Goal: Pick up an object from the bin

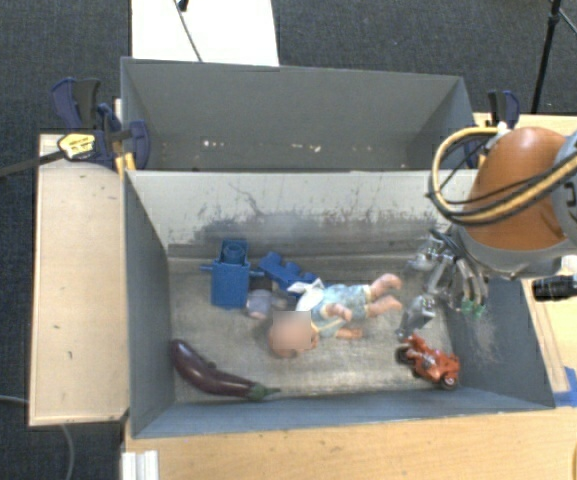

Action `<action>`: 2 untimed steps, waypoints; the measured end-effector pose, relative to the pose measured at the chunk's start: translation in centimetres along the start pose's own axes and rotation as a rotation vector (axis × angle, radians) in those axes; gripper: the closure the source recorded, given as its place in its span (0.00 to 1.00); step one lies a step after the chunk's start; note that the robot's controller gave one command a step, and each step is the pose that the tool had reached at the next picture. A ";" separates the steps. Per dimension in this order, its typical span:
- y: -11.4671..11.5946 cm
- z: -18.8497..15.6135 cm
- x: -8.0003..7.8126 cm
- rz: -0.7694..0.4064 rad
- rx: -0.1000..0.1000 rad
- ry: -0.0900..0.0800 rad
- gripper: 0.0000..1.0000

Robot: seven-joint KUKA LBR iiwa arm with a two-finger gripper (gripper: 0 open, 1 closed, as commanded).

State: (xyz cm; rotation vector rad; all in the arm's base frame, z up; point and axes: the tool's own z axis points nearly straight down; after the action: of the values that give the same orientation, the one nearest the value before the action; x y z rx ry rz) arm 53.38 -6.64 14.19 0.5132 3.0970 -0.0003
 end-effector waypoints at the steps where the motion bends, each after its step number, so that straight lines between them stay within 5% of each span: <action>1: 2.4 6.9 -1.9 -0.183 0.000 -0.004 1.00; 2: 2.4 6.9 -1.9 -0.184 0.000 -0.004 1.00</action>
Offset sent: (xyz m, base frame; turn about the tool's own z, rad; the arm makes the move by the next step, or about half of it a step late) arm 0.0000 0.0000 0.0000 0.0000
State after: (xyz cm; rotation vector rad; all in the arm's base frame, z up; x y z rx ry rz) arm 55.91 -5.02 7.33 0.2265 3.1273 -0.0008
